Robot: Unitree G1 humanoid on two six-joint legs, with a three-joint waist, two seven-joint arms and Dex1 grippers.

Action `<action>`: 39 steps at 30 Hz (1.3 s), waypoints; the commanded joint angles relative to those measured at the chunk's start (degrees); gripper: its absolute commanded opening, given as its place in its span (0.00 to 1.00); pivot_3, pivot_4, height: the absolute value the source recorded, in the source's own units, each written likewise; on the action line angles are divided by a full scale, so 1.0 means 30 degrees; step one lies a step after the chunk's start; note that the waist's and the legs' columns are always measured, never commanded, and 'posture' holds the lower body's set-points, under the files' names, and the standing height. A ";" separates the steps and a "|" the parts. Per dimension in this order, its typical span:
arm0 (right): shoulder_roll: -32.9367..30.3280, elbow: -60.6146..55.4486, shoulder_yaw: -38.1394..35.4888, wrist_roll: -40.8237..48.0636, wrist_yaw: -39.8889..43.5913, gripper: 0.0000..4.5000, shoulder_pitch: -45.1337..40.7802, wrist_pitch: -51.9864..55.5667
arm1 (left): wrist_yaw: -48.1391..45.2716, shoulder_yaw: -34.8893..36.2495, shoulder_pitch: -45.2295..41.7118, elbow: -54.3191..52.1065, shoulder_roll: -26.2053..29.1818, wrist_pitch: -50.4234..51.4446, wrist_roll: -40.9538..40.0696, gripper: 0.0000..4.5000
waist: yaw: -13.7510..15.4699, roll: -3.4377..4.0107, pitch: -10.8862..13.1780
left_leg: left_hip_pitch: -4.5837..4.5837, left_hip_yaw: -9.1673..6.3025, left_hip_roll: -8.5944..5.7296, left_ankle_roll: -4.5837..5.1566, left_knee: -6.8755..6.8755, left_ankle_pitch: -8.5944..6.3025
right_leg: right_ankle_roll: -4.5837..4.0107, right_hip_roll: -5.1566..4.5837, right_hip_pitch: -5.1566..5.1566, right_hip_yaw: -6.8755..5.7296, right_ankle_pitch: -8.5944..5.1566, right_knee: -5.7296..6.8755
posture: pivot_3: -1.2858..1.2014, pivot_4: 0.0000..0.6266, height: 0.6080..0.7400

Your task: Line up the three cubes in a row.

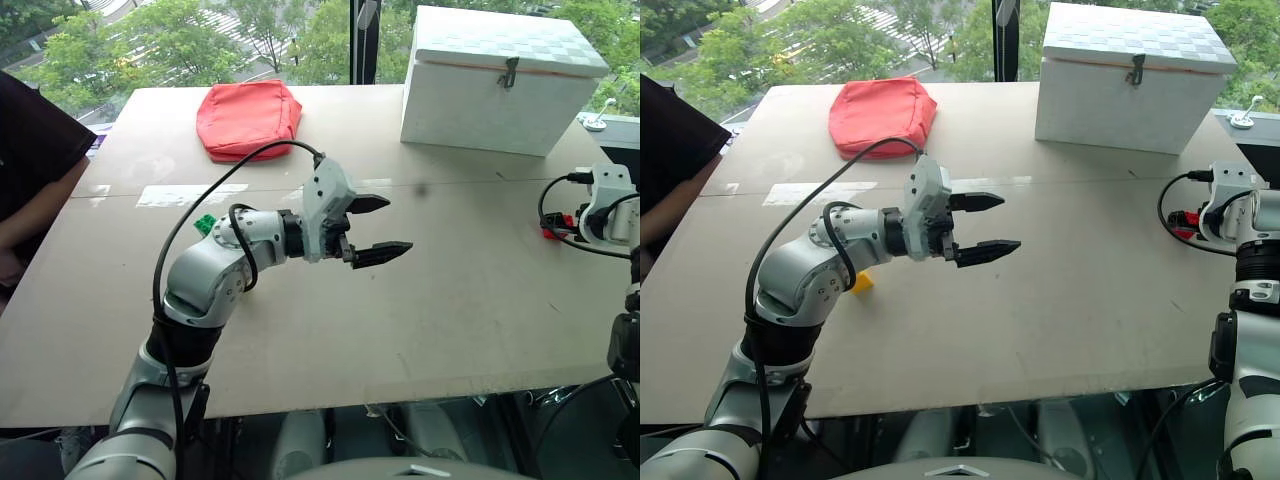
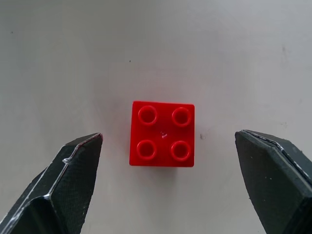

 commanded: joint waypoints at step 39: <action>0.3672 -0.1709 1.3144 -0.3655 2.0496 0.30 -0.2941 -1.7314 | 0.1539 1.3014 1.2202 -0.9200 0.7187 0.2597 -0.9270 1.00 | 0.0023 0.0039 0.0056 | 0.0013 -0.0113 0.0038 -0.0138 0.0015 0.0071 | -0.0134 0.0167 -0.0021 0.0150 -0.0018 0.0008 | 0.52 0.24 1.00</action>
